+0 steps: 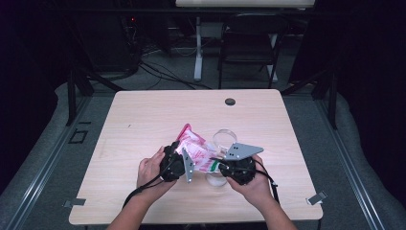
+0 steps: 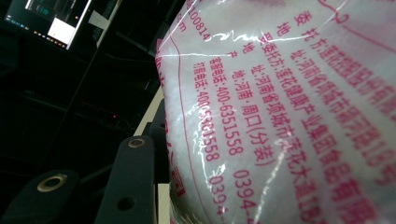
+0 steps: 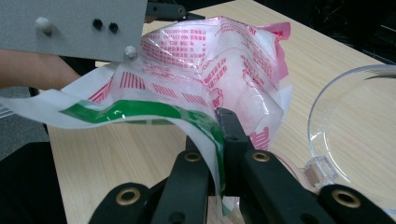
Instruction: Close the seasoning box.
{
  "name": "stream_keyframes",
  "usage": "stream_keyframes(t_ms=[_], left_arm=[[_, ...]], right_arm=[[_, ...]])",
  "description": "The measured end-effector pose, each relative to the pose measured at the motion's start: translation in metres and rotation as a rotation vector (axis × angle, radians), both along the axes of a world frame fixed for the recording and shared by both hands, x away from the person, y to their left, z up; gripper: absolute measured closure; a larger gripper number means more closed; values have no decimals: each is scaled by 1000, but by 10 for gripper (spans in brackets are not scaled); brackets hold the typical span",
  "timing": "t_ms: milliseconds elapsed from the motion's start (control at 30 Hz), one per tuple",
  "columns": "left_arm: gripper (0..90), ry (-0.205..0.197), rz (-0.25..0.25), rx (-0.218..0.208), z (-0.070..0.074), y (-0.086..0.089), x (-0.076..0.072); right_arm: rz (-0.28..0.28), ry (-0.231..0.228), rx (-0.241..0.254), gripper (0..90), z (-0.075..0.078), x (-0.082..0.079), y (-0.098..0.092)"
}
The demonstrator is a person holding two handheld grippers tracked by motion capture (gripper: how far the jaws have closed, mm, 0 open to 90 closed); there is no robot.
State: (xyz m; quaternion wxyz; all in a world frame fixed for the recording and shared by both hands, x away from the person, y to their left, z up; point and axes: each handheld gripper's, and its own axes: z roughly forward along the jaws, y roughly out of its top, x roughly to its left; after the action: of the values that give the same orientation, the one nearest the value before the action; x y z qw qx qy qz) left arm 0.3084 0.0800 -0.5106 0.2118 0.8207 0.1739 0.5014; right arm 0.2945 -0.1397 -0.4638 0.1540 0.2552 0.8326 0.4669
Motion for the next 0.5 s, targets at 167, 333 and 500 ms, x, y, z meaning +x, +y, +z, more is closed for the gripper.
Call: stream_keyframes(t_ms=[167, 333, 500], left_arm=[[603, -9, 2, 34, 5, 1, 0], [606, -25, 3, 65, 9, 1, -1], [608, -41, 0, 91, 9, -1, -2]], right_arm=[[-2, 5, 6, 900, -2, 0, 0], [-2, 6, 5, 900, -2, 0, 0], [-3, 12, 2, 900, -4, 1, 0]])
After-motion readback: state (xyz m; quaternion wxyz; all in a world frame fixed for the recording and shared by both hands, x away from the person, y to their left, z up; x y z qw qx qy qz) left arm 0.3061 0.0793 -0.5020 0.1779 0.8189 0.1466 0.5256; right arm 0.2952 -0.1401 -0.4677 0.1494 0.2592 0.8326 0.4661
